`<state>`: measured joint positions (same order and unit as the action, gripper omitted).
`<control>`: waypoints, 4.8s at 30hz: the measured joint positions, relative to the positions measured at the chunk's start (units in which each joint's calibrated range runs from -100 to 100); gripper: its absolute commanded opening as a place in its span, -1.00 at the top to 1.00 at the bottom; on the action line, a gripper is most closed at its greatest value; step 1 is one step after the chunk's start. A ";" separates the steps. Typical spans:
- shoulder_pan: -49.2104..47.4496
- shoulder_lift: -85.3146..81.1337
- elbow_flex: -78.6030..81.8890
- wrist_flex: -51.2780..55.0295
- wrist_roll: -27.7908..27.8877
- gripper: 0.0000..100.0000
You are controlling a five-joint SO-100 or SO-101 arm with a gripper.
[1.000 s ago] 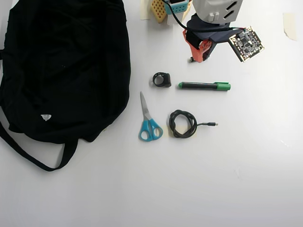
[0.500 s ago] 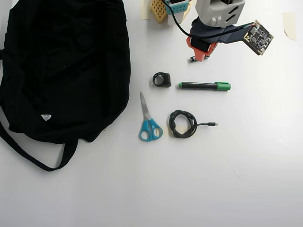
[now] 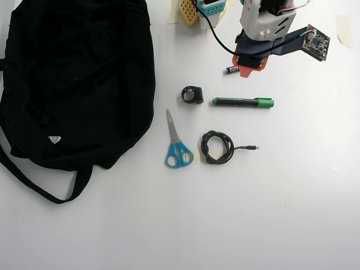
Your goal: Put the green marker into the black bag
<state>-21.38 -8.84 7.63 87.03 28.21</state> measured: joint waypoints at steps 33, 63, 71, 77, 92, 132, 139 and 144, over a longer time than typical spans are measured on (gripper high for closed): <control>0.07 7.64 8.73 -11.76 3.66 0.27; -1.54 20.67 6.76 -10.48 5.81 0.25; -1.54 23.66 3.46 -10.48 5.81 0.25; -1.54 25.24 2.44 -10.48 5.81 0.26; -1.54 27.23 2.20 -10.48 5.81 0.26; -1.18 28.48 2.59 -14.00 5.81 0.26; -1.40 28.39 4.56 -14.60 5.81 0.26; -1.40 28.31 4.95 -14.94 5.81 0.26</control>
<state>-22.78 19.47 12.58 72.09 34.02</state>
